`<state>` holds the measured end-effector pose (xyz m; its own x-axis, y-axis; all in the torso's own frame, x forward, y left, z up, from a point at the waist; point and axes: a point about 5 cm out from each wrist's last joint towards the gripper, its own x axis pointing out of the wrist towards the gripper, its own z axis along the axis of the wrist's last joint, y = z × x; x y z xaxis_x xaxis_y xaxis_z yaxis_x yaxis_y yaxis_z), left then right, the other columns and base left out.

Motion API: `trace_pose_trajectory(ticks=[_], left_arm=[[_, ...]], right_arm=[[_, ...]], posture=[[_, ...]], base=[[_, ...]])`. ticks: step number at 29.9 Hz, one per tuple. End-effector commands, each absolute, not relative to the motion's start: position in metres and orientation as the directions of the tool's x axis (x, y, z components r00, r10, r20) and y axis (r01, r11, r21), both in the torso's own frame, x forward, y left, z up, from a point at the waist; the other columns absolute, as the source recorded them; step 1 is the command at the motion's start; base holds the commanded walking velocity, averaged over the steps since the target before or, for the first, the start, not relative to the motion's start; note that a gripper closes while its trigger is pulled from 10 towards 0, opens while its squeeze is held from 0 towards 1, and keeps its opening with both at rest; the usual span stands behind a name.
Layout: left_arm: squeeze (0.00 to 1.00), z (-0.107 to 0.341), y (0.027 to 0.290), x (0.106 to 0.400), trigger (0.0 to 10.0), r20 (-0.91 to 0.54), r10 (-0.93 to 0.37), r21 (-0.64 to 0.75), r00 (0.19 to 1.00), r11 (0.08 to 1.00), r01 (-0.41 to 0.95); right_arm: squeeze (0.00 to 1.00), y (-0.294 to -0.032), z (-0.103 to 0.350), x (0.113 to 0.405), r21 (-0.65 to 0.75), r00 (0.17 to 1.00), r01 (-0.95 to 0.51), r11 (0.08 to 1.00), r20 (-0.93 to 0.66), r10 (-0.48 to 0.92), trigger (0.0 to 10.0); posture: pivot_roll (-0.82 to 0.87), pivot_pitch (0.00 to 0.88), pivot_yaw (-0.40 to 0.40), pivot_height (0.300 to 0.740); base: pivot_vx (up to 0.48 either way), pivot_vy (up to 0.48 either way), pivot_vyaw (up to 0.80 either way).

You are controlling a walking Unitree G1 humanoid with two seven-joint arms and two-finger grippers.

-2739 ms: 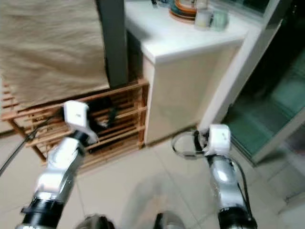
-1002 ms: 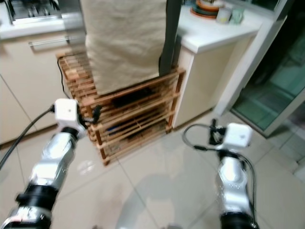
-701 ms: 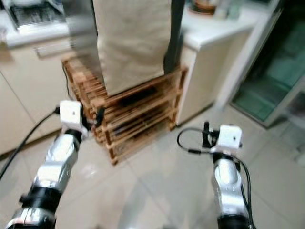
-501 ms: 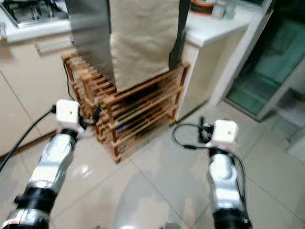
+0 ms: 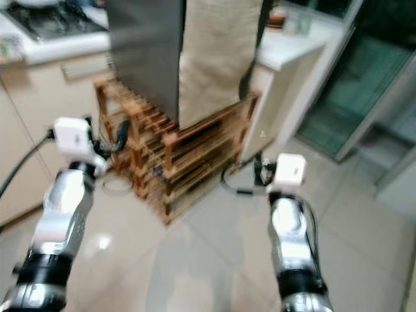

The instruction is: Restocking fridge

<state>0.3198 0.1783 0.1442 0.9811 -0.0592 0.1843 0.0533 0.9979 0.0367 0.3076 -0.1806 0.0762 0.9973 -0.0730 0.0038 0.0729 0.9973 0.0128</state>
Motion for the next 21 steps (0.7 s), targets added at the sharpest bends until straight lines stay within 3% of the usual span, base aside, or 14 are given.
trace_pose_trajectory(ticks=[1,12,19,21], left_arm=[[0.0,0.15,0.17,0.321,10.0,0.202,-0.078,0.026,0.976,0.997,0.074],[0.0,0.151,0.161,0.324,10.0,0.191,-0.123,0.051,0.974,0.992,0.116],[0.0,0.154,0.153,0.327,10.0,0.192,-0.159,0.054,0.968,0.987,0.151],[0.0,0.155,0.15,0.327,10.0,0.192,-0.166,0.064,0.967,0.986,0.157]], right_arm=[[0.0,-0.188,0.082,0.311,0.002,0.996,0.085,0.996,0.02,-0.085,10.0],[0.0,-0.18,0.079,0.317,-0.006,0.998,0.066,0.998,0.021,-0.066,10.0],[0.0,-0.181,0.079,0.317,-0.007,0.997,0.073,0.997,0.029,-0.073,10.0],[0.0,-0.183,0.079,0.317,-0.01,0.996,0.079,0.997,0.032,-0.079,10.0]], posture=[[-0.05,0.0,-0.046,0.74],[-0.06,0.0,-0.026,0.74],[-0.08,0.0,-0.018,0.74],[-0.08,0.0,-0.018,0.74]], base=[[0.442,0.0,0.0],[0.442,0.0,0.0],[0.44,0.0,-0.77],[0.0,0.0,-0.77]])
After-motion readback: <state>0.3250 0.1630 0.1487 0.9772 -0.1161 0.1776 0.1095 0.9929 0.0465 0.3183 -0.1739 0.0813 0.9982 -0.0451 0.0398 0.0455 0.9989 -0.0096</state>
